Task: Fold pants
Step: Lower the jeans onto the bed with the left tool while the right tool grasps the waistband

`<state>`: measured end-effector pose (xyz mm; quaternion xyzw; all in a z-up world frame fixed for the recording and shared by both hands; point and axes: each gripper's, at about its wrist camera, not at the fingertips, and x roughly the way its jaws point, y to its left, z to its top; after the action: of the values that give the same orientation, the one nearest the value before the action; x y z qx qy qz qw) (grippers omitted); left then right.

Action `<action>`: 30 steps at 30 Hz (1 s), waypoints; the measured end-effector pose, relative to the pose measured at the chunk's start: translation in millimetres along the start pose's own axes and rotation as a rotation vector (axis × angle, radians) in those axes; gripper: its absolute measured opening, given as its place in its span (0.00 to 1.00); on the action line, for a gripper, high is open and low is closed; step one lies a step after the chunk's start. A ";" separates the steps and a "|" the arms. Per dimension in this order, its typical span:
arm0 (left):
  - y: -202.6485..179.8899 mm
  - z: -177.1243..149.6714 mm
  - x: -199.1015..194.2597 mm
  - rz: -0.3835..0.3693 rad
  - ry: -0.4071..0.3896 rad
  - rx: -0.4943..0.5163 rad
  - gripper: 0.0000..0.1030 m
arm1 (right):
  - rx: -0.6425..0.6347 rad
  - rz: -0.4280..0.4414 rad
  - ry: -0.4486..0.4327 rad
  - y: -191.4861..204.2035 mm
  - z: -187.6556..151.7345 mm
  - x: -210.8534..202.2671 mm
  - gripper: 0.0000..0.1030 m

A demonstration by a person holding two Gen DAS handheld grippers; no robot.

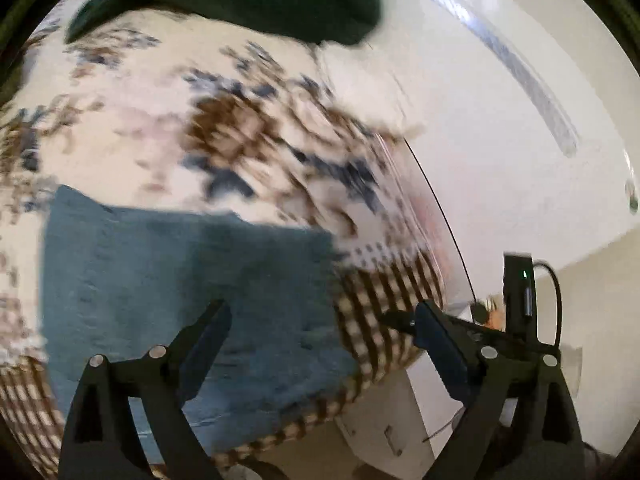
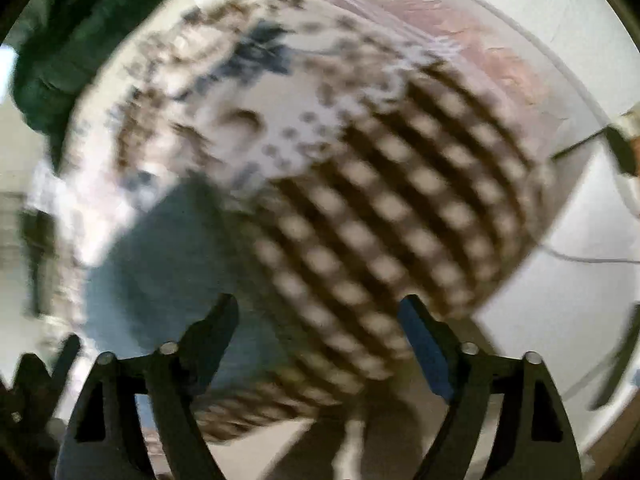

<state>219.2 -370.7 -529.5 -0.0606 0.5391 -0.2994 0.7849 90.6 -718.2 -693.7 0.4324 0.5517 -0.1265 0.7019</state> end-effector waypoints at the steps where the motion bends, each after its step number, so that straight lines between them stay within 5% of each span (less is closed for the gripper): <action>1: 15.8 6.3 -10.6 0.048 -0.021 -0.022 0.91 | 0.012 0.042 0.001 1.0 3.8 0.5 0.86; 5: 102.3 28.6 -22.6 0.257 -0.004 -0.163 0.91 | 0.022 0.149 0.018 12.3 17.1 20.5 0.86; 10: 191.1 45.9 1.6 0.334 0.046 -0.300 0.90 | 0.022 0.233 0.145 39.7 14.1 79.0 0.86; 12: 205.2 51.1 14.8 0.323 0.067 -0.320 0.90 | 0.029 0.202 0.139 45.8 15.2 92.9 0.74; 13: 210.3 54.5 21.5 0.323 0.078 -0.329 0.90 | 0.018 0.176 0.121 49.1 13.4 89.7 0.45; 14: 212.6 57.5 25.1 0.315 0.084 -0.332 0.90 | -0.004 0.144 0.112 55.3 12.2 85.6 0.29; 16: 210.4 59.6 28.6 0.295 0.088 -0.324 0.90 | -0.051 0.122 0.033 67.6 6.1 59.7 0.14; 20: 204.6 63.0 38.1 0.249 0.103 -0.321 0.90 | -0.122 0.019 -0.128 75.1 6.6 6.3 0.11; 23: 209.1 64.9 53.9 0.203 0.119 -0.356 0.90 | -0.102 -0.020 -0.090 63.0 15.2 13.9 0.11; 24: 209.9 65.9 61.3 0.184 0.122 -0.365 0.75 | -0.098 -0.030 -0.068 59.4 15.9 21.9 0.11; 26: 211.2 69.1 72.3 0.159 0.100 -0.365 0.30 | -0.135 -0.076 -0.052 62.4 18.7 39.9 0.11; 30: 238.9 71.5 69.3 0.124 0.048 -0.463 0.11 | -0.153 -0.106 -0.056 59.1 15.4 44.3 0.11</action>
<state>395.6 -229.7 -656.0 -0.1987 0.6145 -0.1206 0.7539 155.4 -681.3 -704.9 0.3442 0.5620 -0.1330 0.7403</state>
